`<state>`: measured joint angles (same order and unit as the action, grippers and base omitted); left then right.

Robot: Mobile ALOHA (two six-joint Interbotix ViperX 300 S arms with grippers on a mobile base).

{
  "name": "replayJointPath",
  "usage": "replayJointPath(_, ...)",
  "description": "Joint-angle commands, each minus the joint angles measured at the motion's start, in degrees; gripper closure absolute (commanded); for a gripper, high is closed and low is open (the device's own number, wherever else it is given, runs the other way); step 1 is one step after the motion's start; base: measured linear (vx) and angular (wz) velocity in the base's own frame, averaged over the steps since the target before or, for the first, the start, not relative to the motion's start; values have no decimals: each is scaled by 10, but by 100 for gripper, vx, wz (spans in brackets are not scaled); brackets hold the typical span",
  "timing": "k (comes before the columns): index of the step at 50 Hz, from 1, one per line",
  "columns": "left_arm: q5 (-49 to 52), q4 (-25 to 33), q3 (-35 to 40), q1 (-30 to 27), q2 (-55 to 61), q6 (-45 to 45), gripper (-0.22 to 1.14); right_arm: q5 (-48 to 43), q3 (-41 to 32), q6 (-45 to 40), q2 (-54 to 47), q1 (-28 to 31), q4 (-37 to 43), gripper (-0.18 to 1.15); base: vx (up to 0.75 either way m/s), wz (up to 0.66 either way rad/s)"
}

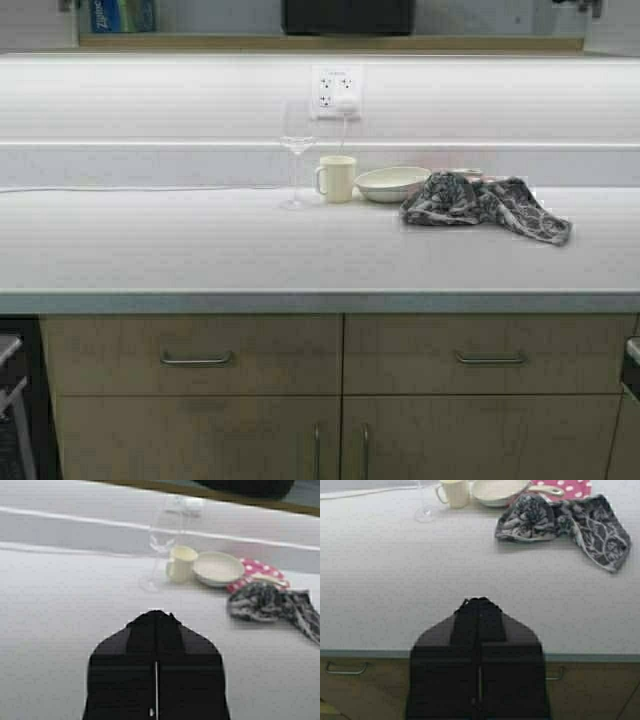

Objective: Open the cabinet, put the pot inside, then close it

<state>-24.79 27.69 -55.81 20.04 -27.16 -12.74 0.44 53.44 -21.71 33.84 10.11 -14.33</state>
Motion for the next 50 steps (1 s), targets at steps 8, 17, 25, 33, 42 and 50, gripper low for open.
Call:
replayJointPath(8, 55, -4, 29, -113, -50, -9, 88, 33, -51, 5, 37, -72, -14, 89, -20, -9)
replayJointPath(17, 132, -19, 107, -239, -78, -54, 88, 57, -122, 4, 40, -168, -52, 90, -14, -5)
replayJointPath(25, 209, -26, 200, -353, -88, -80, 88, 64, -194, 3, 28, -262, -55, 90, -9, -1)
replayJointPath(33, 231, -25, 258, -432, -82, -80, 88, 75, -265, 4, -15, -330, -55, 90, -4, 0)
replayJointPath(42, 231, -26, 305, -468, -43, -81, 88, 92, -336, 4, -87, -350, -55, 90, -2, 1)
replayJointPath(50, 232, -26, 351, -506, 11, -82, 88, 105, -373, 4, -128, -350, -57, 90, 0, 0)
